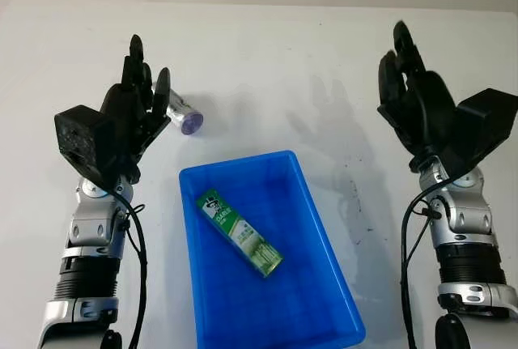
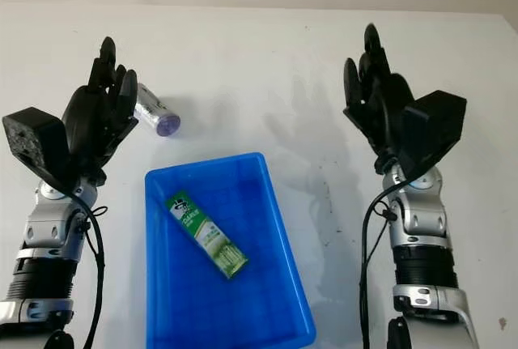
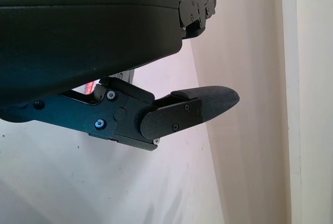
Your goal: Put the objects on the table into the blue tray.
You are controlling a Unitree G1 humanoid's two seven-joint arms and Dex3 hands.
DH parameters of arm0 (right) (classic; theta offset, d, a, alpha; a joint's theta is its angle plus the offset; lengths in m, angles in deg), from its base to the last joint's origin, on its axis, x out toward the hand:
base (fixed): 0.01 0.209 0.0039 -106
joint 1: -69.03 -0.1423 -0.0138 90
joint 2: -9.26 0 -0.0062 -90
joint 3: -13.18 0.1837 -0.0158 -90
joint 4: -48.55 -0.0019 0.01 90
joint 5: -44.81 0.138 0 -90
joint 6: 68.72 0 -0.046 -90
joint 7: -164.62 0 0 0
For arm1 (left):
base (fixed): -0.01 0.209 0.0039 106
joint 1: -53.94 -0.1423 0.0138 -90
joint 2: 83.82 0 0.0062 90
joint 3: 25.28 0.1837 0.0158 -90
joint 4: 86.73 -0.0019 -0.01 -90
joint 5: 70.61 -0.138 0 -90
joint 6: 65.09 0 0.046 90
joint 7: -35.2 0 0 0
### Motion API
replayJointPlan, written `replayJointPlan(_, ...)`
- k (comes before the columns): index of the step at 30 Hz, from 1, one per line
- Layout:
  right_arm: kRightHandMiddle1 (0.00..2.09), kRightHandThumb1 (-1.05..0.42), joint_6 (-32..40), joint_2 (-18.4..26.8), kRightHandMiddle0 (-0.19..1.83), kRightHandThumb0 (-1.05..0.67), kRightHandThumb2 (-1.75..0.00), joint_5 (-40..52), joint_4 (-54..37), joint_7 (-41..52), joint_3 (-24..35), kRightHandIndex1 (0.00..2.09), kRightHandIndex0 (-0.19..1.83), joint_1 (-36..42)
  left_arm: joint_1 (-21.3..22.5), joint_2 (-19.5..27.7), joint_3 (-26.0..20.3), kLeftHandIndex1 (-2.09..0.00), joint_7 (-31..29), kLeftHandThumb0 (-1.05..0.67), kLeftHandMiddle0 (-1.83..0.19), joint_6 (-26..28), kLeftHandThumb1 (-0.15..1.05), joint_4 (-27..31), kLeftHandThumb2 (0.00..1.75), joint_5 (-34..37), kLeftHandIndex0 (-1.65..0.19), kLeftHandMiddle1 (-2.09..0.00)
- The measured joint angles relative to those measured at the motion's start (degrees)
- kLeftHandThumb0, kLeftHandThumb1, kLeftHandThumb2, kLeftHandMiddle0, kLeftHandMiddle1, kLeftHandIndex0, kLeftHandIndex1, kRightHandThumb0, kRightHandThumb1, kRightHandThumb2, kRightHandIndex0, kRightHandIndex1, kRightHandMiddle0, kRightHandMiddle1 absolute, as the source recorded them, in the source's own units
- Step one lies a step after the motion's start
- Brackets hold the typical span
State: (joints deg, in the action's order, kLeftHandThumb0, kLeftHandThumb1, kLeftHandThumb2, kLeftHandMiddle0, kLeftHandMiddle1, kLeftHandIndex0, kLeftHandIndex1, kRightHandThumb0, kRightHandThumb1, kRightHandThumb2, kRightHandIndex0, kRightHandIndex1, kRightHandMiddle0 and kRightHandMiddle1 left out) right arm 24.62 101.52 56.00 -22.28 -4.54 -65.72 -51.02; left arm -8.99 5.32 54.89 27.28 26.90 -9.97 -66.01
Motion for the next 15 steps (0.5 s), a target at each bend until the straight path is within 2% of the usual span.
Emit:
replayJointPlan(9,0.00,-1.05,0.0,-1.3,-0.19,-0.69,-0.74,0.0,0.3,-0.3,0.0,0.00,-0.19,0.0,0.0,1.0,-0.1,-0.04,-0.2,-0.59,0.16,-1.1,1.05,-0.5,0.59,-0.7,0.16,-0.04)
replayJointPlan(12,0.00,-1.05,0.0,-1.4,-0.19,-0.69,-0.74,-0.1,0.3,-0.3,0.0,0.00,-0.19,0.0,0.8,5.6,0.5,-0.06,-0.2,-0.59,0.12,-3.0,1.05,-0.9,0.51,-5.8,0.12,-0.06)
replayJointPlan(14,0.00,-1.05,0.1,-1.4,-0.19,-0.70,-0.73,-0.2,0.3,-0.7,0.0,0.00,-0.19,0.1,2.8,10.7,0.9,-0.06,-2.2,-0.62,0.12,-4.1,1.05,-1.4,0.32,-8.5,0.12,-0.06)
replayJointPlan(15,0.00,-1.05,0.3,-1.5,-0.19,-0.69,-0.73,-0.2,0.3,-0.9,0.0,0.00,-0.19,0.1,4.5,13.6,1.0,-0.06,-3.9,-0.58,0.12,-4.9,1.03,-2.0,0.22,-9.7,0.11,-0.06)
